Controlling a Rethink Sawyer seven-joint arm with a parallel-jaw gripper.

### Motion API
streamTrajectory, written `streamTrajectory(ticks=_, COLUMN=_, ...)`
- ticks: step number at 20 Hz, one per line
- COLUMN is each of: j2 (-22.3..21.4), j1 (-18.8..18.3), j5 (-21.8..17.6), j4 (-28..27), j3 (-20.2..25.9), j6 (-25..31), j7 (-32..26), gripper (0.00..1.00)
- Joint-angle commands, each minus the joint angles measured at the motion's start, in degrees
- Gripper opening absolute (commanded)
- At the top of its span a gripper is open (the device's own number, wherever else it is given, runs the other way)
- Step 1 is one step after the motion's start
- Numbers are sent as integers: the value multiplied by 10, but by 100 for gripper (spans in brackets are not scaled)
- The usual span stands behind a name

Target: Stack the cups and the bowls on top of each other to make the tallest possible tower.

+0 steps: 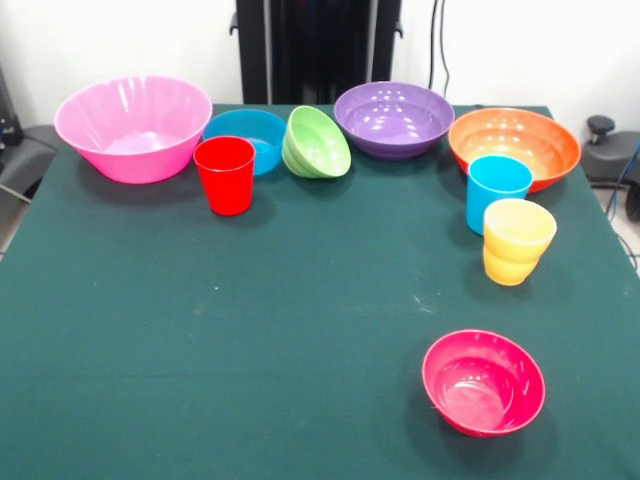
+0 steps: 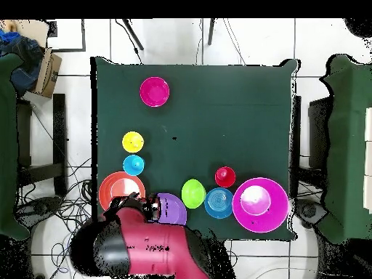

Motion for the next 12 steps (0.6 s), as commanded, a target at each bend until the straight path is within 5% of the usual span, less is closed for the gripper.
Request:
streamTrajectory(ticks=1, j2=38, j1=-42, j5=-7, j4=51, j3=75, j6=-42, j7=-12, gripper=100)
streamTrajectory(ticks=12, j2=36, j1=-59, j5=-25, j4=51, j3=95, j6=-57, j7=-1, gripper=100)
